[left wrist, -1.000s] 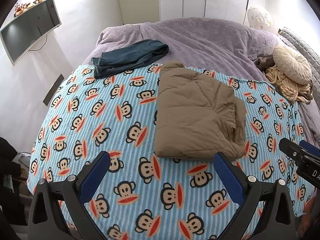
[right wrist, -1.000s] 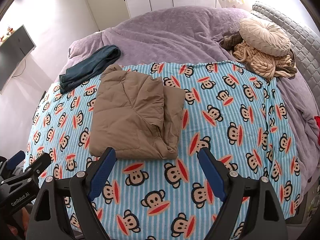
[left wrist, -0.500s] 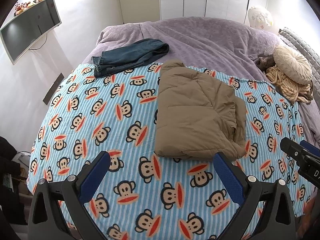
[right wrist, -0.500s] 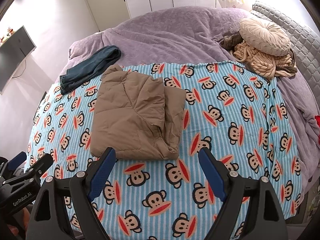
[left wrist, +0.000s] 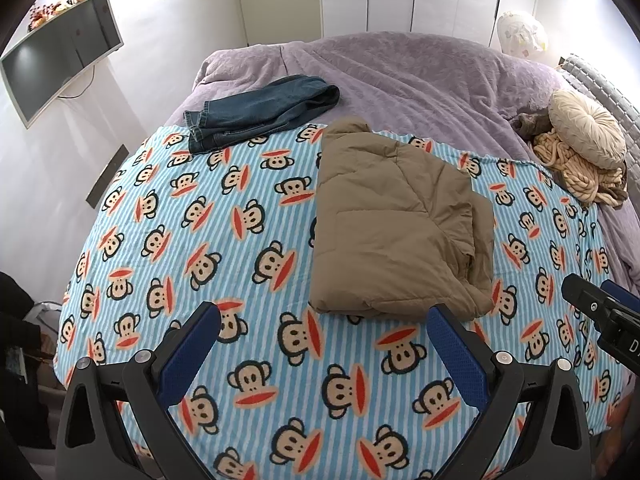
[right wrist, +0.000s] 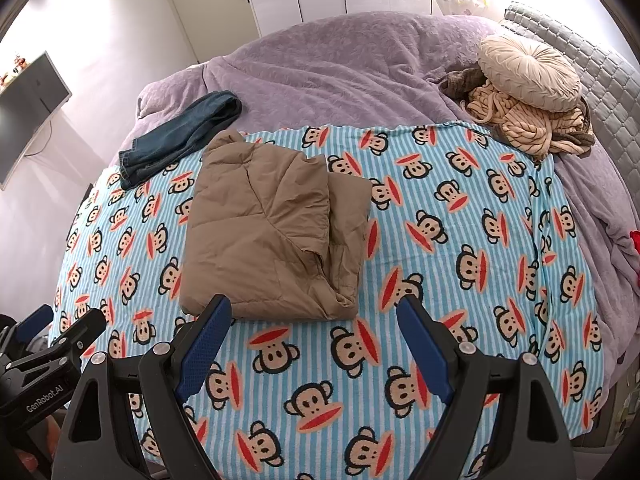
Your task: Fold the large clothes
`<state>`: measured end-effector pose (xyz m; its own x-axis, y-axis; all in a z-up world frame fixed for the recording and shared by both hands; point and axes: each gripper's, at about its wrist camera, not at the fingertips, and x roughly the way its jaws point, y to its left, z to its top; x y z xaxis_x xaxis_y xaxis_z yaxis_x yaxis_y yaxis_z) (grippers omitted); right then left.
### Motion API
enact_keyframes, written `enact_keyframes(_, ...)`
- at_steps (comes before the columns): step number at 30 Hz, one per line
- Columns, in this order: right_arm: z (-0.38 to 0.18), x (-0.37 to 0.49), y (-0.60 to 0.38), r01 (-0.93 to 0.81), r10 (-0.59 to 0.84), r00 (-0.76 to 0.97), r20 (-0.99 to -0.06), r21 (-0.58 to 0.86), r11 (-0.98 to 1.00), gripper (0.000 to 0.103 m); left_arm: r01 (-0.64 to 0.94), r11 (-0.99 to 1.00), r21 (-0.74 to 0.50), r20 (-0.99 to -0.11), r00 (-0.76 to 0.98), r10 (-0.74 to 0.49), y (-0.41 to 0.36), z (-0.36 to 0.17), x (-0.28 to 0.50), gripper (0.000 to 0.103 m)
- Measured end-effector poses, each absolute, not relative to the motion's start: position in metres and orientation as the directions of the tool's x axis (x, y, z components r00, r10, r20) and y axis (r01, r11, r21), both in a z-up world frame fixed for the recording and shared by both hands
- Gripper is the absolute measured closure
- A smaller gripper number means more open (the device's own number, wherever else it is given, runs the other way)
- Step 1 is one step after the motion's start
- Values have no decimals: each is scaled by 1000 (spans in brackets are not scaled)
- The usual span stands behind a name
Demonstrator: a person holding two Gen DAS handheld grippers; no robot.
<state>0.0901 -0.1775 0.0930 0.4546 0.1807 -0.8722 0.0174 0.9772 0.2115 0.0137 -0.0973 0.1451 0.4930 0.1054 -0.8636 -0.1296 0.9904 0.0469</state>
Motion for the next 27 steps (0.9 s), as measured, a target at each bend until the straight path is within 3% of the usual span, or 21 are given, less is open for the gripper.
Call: enact_keyframes(27, 94, 93, -176, 16, 183, 454, -872, 213, 977, 16, -131, 990, 54, -864, 491, 112, -99, 145, 15, 0)
